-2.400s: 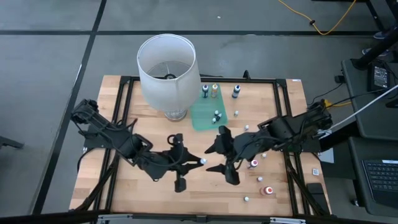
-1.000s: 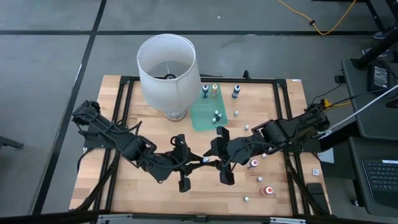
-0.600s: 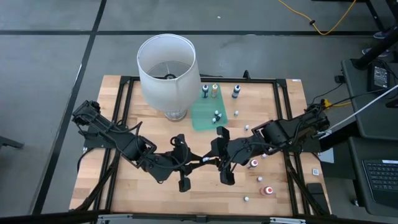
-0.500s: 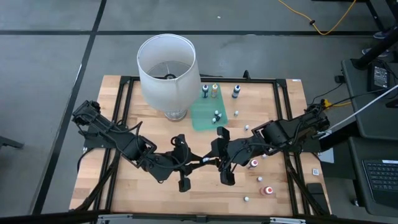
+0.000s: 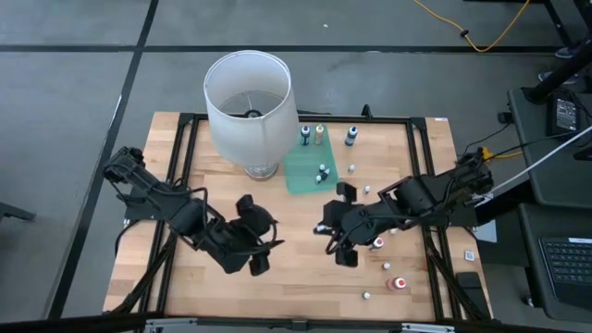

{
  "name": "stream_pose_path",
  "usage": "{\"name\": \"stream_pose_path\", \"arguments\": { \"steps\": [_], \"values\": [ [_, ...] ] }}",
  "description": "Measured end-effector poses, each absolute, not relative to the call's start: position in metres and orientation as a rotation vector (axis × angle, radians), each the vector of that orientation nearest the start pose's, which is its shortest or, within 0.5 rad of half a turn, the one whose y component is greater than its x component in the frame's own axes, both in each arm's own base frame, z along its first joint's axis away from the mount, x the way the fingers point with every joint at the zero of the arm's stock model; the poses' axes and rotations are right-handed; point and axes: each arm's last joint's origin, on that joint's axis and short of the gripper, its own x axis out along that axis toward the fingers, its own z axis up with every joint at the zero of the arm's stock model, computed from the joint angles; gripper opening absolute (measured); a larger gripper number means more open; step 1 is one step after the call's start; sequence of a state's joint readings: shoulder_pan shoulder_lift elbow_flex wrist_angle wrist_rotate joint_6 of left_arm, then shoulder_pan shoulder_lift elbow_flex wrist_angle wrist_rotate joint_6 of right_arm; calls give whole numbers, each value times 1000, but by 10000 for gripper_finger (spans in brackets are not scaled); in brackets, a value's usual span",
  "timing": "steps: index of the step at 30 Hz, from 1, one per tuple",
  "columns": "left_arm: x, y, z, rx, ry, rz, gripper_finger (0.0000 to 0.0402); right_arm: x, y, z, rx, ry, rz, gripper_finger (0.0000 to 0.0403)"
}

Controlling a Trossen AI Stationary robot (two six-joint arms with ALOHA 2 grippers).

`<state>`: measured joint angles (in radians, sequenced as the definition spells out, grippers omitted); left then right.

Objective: Pick & Place food coloring
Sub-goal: Put the top small green food coloring bottle into the green bin

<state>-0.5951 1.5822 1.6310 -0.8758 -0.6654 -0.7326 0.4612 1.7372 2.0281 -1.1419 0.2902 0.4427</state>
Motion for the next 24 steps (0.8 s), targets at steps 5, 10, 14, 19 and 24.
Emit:
{"name": "stream_pose_path", "arguments": {
  "steps": [5, 10, 14, 19, 24],
  "values": [
    [267, -173, 366, -193, 673, 318, 273, 308, 115, 420, 85, 878, -129, 64],
    [259, -183, 365, -194, 671, 308, 280, 306, 66, 416, 5, 987, -304, 63],
    [253, -190, 365, -168, 637, 319, 277, 310, 25, 416, -34, 1028, -370, 64],
    [248, -195, 365, -173, 621, 327, 277, 313, -30, 417, -62, 1046, -380, 63],
    [246, -196, 364, -193, 623, 333, 277, 312, -91, 415, -54, 1008, -359, 63]
  ]
}}
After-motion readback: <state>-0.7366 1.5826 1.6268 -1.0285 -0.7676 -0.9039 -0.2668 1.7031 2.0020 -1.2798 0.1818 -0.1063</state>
